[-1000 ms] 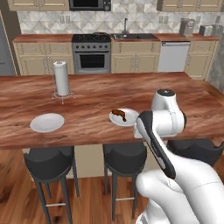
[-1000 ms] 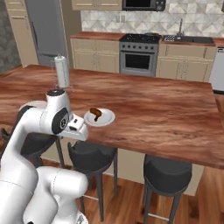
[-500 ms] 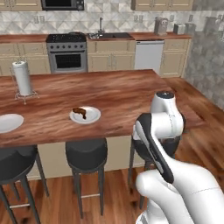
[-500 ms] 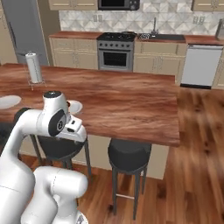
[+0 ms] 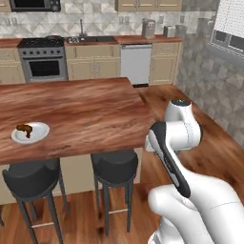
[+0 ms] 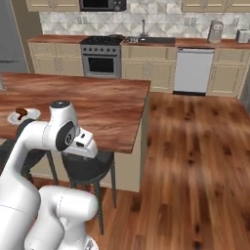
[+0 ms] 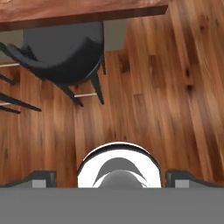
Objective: Take the chicken drumsticks from the pan and place one on each plate on the dining counter.
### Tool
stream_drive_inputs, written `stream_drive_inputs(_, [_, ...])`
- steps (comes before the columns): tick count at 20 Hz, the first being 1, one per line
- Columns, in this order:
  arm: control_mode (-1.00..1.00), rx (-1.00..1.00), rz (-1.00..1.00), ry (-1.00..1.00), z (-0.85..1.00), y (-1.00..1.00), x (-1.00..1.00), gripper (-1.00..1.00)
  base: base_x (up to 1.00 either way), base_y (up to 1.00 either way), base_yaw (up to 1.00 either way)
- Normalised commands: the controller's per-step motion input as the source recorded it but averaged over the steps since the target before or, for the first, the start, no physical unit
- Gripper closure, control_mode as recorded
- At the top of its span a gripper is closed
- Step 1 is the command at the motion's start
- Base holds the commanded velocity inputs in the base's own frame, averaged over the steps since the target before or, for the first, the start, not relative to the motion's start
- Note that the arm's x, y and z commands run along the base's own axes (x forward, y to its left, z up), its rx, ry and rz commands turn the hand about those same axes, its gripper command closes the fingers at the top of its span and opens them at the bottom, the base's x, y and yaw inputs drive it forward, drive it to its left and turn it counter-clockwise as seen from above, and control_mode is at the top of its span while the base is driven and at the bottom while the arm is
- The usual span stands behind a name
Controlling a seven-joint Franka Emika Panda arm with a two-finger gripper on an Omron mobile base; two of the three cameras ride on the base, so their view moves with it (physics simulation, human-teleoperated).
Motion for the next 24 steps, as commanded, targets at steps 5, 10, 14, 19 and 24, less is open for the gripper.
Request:
stream_drive_inputs(5, [1.0,0.0,0.0,0.0,0.0,0.0,0.0,-1.0,0.14,-1.0,-0.04])
stream_drive_inputs(10, [1.0,0.0,0.0,0.0,0.0,0.0,0.0,-1.0,0.24,-0.98,-0.02])
stream_drive_inputs(14, [1.0,0.0,0.0,0.0,0.0,0.0,0.0,-1.0,0.52,-0.87,0.0])
stream_drive_inputs(19, [1.0,0.0,0.0,0.0,0.0,0.0,0.0,-1.0,0.91,-0.66,0.0])
stream_drive_inputs(24, [1.0,0.0,0.0,0.0,0.0,0.0,0.0,-1.0,1.0,-0.43,0.05])
